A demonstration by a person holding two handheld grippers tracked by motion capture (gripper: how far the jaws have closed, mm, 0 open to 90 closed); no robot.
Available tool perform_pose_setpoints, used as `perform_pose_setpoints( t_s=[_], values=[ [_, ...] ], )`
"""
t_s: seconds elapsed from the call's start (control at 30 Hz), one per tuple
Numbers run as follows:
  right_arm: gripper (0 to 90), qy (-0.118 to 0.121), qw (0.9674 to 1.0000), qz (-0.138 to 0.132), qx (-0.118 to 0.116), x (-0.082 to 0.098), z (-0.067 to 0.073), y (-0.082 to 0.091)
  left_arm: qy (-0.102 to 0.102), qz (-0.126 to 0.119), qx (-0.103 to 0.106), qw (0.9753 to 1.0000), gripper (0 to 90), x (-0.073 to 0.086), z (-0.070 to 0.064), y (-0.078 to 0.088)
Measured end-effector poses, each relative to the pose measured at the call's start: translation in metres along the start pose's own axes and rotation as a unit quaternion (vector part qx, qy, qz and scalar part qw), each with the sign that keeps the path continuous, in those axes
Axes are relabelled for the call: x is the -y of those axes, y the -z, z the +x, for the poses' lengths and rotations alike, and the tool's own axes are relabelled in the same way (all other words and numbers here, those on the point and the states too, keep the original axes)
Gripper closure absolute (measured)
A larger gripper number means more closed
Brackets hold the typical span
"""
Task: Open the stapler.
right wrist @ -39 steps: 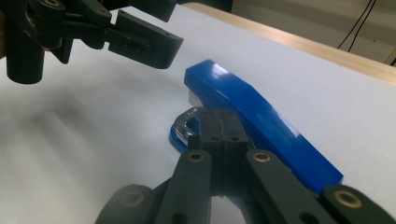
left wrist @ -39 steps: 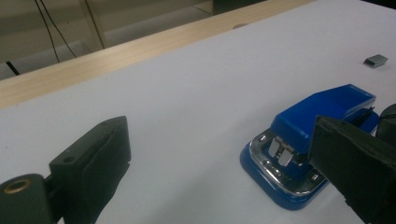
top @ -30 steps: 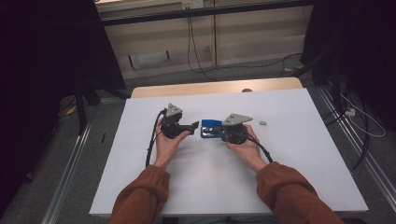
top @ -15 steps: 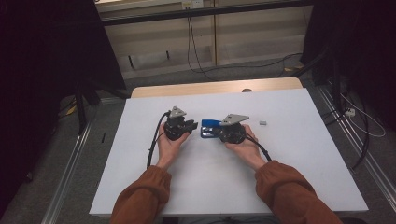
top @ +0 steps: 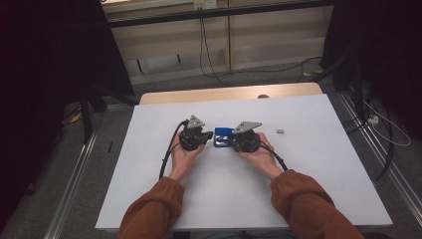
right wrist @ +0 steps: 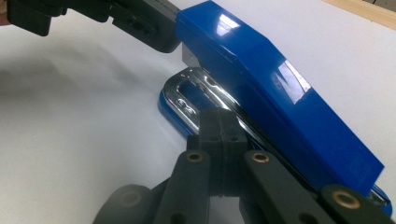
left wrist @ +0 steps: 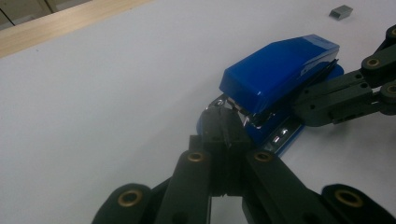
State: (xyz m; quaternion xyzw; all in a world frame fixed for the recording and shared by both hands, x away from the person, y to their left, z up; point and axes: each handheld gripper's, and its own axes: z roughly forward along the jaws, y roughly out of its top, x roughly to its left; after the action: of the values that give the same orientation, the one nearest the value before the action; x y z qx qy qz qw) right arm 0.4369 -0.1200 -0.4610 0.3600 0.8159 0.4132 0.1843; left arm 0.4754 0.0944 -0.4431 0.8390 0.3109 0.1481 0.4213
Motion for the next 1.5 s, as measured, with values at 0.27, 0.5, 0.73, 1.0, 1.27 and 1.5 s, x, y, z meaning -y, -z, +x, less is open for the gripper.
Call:
perform_pose_setpoints(
  t_s=[0.27, 0.5, 0.73, 1.0, 1.27, 1.5],
  values=[
    [90.0, 0.003, 1.0, 0.0, 0.007, 0.0003, 0.0004, -0.0005, -0.002, 0.009, 0.003, 0.9999, 90.0, 0.0017, -0.0022, -0.0044],
    [90.0, -0.001, 1.0, 0.005, 0.001, -0.0004, -0.0015, 0.0003, -0.004, 0.009, 0.004, 0.9999, 90.0, 0.0013, -0.0036, -0.0046],
    [90.0, 0.002, 1.0, 0.003, 0.004, -0.0006, -0.0008, -0.0008, -0.004, 0.001, 0.005, 1.0, 90.0, 0.0002, -0.0033, -0.0029],
    [90.0, 0.006, 1.0, 0.001, 0.005, -0.0001, -0.0013, -0.001, -0.001, -0.003, 0.009, 1.0, 90.0, -0.0004, -0.0044, -0.0016],
    [90.0, 0.012, 0.9999, 0.0, 0.007, -0.0001, -0.0005, -0.0012, -0.002, -0.005, 0.01, 0.9999, 90.0, -0.0009, -0.0041, -0.0009],
    [90.0, 0.011, 0.9999, -0.002, 0.007, 0.0001, -0.0005, -0.0014, -0.004, -0.009, 0.015, 0.9998, 90.0, -0.0018, -0.0035, 0.0006]
  ],
)
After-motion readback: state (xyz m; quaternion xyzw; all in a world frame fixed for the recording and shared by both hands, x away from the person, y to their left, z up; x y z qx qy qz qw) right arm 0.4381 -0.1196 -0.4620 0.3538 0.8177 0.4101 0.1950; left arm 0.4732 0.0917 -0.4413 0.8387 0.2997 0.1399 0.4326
